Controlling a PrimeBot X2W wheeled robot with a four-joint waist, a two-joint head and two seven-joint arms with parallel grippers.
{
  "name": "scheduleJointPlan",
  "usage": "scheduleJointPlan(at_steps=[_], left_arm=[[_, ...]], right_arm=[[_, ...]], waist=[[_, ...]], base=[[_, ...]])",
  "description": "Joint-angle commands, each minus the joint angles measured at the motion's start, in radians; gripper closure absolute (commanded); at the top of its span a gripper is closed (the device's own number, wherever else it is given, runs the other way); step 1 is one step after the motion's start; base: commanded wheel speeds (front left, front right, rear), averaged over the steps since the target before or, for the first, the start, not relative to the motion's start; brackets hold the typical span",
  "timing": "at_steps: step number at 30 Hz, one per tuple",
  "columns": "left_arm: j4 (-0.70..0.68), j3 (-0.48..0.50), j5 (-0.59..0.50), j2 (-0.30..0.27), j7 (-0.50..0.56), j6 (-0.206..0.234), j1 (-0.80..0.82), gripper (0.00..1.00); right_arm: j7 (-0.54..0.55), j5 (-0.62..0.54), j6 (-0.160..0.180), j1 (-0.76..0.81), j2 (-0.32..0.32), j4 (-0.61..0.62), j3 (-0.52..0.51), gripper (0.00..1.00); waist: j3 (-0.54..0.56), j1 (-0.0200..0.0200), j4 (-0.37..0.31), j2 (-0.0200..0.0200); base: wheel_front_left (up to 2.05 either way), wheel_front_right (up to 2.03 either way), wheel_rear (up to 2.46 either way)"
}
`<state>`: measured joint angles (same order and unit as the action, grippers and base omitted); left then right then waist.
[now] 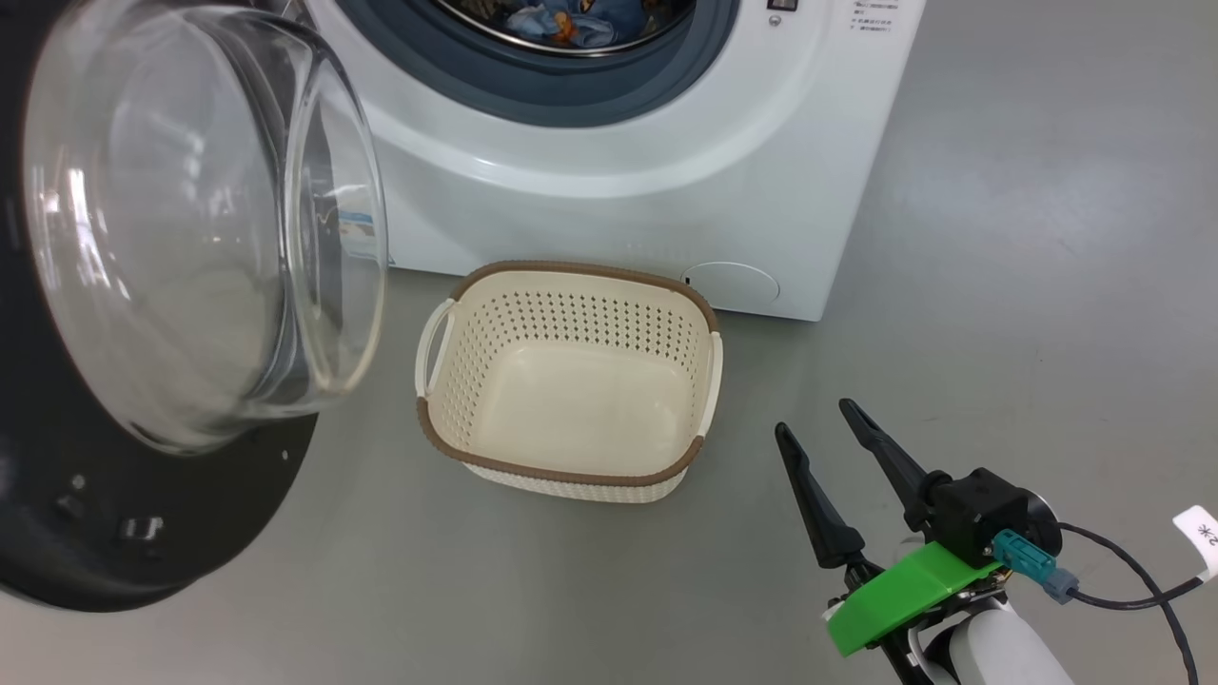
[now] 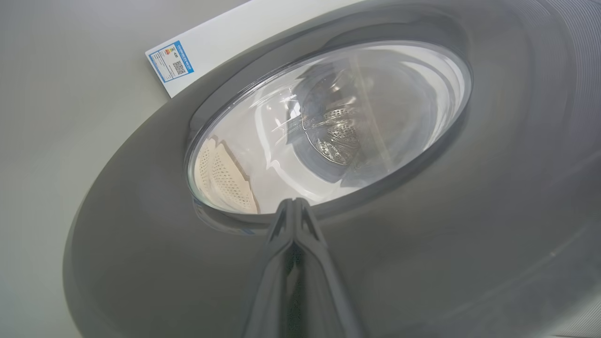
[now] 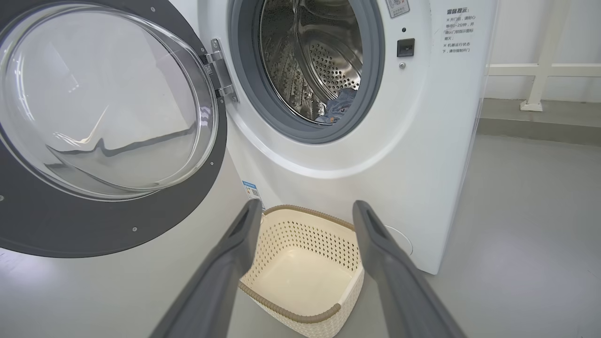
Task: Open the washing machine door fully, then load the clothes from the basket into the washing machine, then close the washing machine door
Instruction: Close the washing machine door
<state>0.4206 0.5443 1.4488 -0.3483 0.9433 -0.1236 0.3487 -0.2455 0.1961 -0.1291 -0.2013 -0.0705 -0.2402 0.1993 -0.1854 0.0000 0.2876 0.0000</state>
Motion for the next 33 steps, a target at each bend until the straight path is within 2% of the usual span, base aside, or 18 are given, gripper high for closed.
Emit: scheduleJointPlan(at_steps=[1,20,33], left_arm=[[-0.052,0.013,0.010,-0.029,0.015,-0.007,-0.008,1.00],[-0.165,-0.063,0.036,0.094,-0.010,-0.007,-0.073,1.00],[-0.243,-0.134,0.059,0.198,-0.035,-0.007,-0.109,1.00]], right_arm=[[-0.012,0.012,-0.002,0.003,0.011,0.019,0.027,0.00],[-0.016,0.027,-0.002,0.015,0.018,0.012,0.004,0.00],[-0.016,0.045,-0.002,0.033,0.020,0.019,0.006,0.00]], waist=[[0.005,0.0000,-0.005,0.0000],[0.044,0.0000,-0.034,0.0000],[0.075,0.0000,-0.053,0.0000]], base=[[0.00,0.00,0.00],[0.00,0.00,0.00],[0.00,0.00,0.00]])
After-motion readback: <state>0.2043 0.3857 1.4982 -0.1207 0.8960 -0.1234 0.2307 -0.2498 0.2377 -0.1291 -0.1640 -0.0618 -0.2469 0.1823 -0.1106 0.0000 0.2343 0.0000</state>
